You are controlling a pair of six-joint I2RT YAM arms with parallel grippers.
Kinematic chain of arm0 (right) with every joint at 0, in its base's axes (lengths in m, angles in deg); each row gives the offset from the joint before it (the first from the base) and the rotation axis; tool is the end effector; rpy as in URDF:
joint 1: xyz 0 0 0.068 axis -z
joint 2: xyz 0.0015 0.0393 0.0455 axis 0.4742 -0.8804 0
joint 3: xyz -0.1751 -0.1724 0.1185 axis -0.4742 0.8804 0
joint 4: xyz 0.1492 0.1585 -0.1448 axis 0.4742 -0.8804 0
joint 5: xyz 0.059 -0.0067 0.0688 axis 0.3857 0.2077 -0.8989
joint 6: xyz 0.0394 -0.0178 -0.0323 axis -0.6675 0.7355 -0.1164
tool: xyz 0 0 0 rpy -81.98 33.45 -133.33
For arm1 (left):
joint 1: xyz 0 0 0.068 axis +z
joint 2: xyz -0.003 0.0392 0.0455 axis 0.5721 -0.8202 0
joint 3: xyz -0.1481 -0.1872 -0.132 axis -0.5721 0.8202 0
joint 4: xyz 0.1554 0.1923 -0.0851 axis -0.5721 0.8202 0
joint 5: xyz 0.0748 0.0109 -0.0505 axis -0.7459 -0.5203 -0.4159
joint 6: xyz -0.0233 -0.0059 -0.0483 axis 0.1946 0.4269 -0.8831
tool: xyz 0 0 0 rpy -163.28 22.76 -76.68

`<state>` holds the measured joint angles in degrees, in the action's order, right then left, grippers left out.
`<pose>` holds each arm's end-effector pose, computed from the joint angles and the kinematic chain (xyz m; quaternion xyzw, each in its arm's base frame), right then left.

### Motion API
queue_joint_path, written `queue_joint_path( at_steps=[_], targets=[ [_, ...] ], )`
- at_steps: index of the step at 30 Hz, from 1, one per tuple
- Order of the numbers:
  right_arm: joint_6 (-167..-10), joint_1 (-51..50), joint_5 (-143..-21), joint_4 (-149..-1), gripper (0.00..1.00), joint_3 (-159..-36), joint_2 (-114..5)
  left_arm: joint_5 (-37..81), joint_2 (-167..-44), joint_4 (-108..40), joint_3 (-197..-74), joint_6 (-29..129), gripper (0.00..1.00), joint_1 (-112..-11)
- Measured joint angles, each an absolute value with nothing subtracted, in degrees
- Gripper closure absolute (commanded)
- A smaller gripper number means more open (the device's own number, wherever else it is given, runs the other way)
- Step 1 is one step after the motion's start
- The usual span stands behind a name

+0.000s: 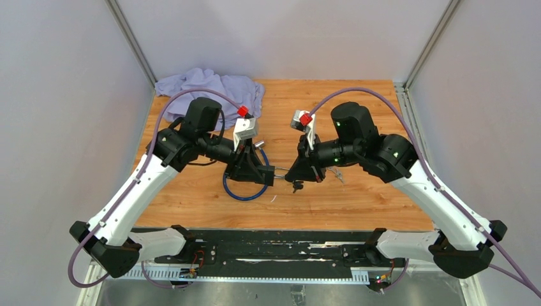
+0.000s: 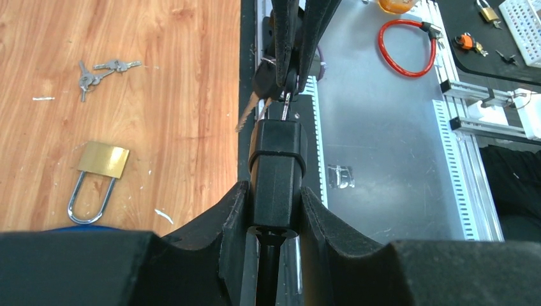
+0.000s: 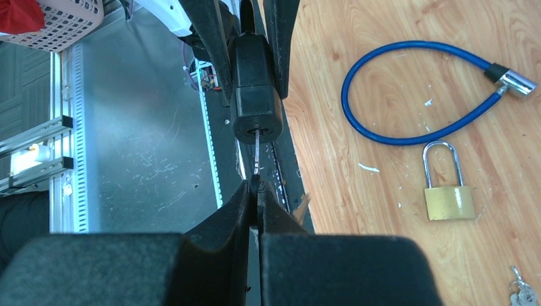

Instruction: Unlock with the key

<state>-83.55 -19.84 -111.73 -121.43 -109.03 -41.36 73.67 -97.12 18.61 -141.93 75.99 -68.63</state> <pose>0.1335 0.1814 0.4466 -0.4689 0.6826 0.4548 0.3277 0.1633 -0.1460 0.4055 0.5123 0.6296 -0.5077 0.2887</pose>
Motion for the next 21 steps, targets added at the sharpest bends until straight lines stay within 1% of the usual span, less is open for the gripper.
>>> queue_joint_path(
  at_steps=[9,21],
  targets=[
    [-83.31,-22.24,-109.09,-115.83,0.99,-105.45,-37.79,74.15,-97.08,20.95,-144.29,77.02,1.0,-68.79],
    [-83.87,-22.92,-107.67,-107.44,0.99,-99.63,-32.37,75.62,-96.88,20.49,-146.31,77.19,1.0,-68.79]
  ],
)
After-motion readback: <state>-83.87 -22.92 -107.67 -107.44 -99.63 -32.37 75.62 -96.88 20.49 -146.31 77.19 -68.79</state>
